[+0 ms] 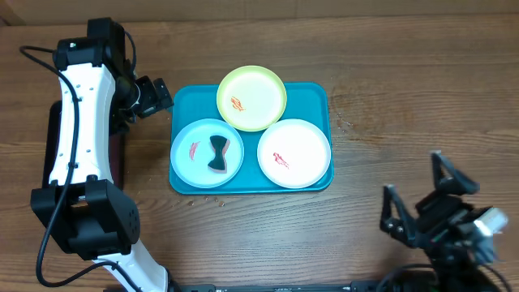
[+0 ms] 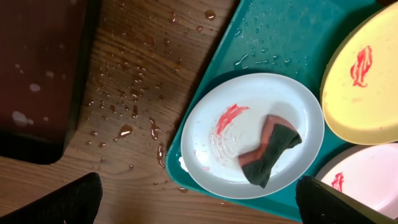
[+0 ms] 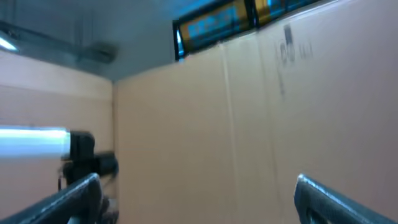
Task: Clean dirty plates on tray and stack at the side
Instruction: 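Reach the right gripper to the light blue plate rim and grip it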
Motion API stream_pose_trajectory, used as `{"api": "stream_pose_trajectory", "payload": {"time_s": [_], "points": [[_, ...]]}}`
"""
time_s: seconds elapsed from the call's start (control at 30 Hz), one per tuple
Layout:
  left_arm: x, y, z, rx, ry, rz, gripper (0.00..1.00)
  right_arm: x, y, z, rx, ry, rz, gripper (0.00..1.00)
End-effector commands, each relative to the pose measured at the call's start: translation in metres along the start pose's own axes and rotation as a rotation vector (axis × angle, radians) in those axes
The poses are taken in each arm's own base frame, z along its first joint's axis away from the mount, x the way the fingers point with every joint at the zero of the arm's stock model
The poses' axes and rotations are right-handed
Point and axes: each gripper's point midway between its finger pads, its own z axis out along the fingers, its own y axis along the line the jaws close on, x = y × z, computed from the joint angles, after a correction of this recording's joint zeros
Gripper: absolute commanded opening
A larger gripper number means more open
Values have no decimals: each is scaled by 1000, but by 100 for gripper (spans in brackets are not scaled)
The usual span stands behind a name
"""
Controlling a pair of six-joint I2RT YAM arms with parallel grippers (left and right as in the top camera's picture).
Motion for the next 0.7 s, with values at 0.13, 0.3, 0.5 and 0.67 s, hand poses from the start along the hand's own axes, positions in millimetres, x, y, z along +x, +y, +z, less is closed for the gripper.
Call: {"api": "stream_pose_trajectory", "payload": {"time_s": [0.13, 0.3, 0.5, 0.67], "points": [[5, -14, 0, 67, 22, -2, 100, -12, -12, 51, 100, 609, 0, 100], [9, -21, -1, 107, 42, -2, 100, 19, 8, 93, -73, 865, 466, 100], [11, -20, -1, 103, 50, -3, 100, 71, -2, 128, -42, 1000, 616, 100], [10, -20, -1, 104, 49, -3, 100, 146, 0, 119, 285, 1328, 513, 100]]}}
